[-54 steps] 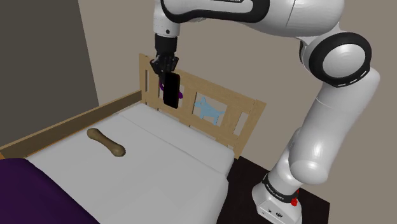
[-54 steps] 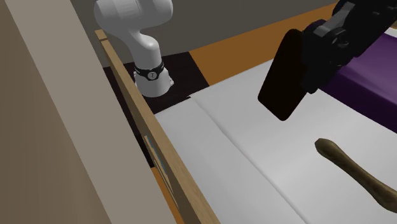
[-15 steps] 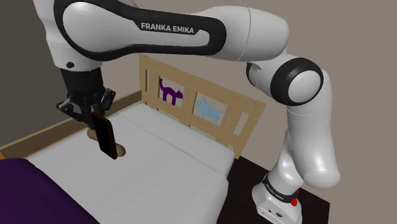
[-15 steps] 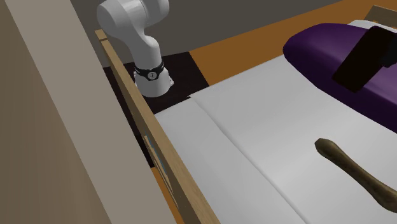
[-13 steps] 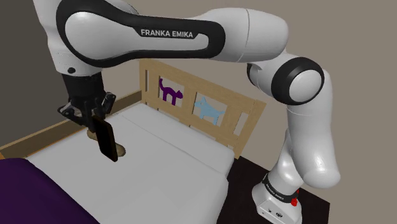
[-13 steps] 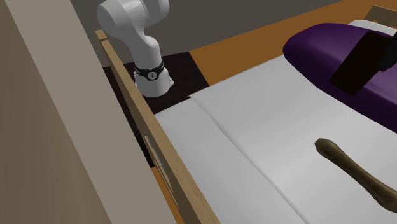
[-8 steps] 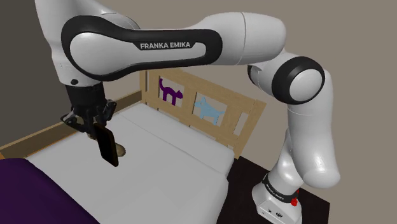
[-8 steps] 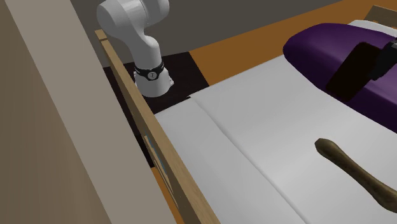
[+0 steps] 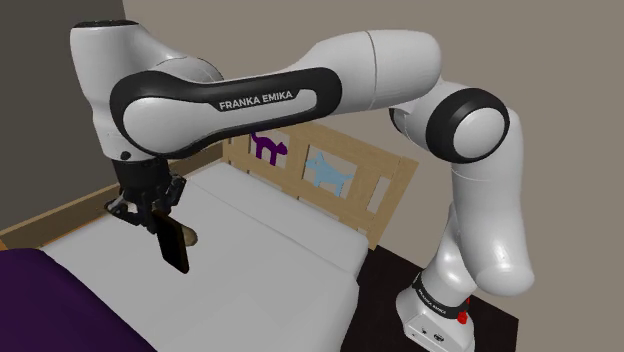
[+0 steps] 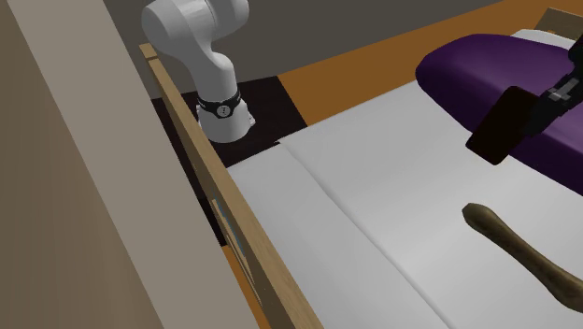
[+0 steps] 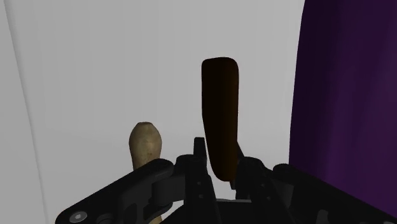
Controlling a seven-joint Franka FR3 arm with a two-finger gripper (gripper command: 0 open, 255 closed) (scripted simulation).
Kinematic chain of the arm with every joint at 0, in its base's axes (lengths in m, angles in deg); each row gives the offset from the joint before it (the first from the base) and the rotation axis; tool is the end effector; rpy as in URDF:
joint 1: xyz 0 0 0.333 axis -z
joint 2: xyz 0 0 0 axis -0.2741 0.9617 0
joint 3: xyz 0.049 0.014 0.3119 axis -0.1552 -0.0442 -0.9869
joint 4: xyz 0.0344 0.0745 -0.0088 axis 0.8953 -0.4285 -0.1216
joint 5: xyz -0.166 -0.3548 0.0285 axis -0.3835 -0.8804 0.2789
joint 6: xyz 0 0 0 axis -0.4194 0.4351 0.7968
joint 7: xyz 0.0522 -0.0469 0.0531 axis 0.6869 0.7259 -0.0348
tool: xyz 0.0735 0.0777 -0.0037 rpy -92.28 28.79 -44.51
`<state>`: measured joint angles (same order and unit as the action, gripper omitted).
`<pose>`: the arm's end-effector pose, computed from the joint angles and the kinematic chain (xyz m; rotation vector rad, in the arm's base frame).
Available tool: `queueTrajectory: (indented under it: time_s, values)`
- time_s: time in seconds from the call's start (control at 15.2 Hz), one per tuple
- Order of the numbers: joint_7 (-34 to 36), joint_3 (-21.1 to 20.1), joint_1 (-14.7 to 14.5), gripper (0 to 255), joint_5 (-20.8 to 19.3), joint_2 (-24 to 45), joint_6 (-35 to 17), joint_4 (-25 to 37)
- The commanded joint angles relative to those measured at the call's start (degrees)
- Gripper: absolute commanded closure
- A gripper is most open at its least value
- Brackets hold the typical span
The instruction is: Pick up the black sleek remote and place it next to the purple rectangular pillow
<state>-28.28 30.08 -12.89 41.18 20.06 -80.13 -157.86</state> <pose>0.5099 0.4774 0.4343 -3.1251 -0.2679 0.0643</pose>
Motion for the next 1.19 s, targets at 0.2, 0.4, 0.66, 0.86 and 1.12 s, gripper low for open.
queueTrajectory:
  time_s: [0.2, 0.4, 0.66, 0.86, 1.12]
  values:
    - [0.23, 0.17, 0.05, 255, -0.3, 0.81, -3.55, -2.74]
    - [0.34, 0.29, 0.09, 255, -0.5, 1.34, -5.56, -4.26]
    - [0.46, 0.43, 0.11, 255, -0.74, 2.0, -7.61, -5.67]
    - [0.46, 0.43, 0.11, 255, -0.74, 2.01, -7.6, -5.66]
    - [0.46, 0.43, 0.1, 255, -0.74, 2.01, -7.6, -5.66]
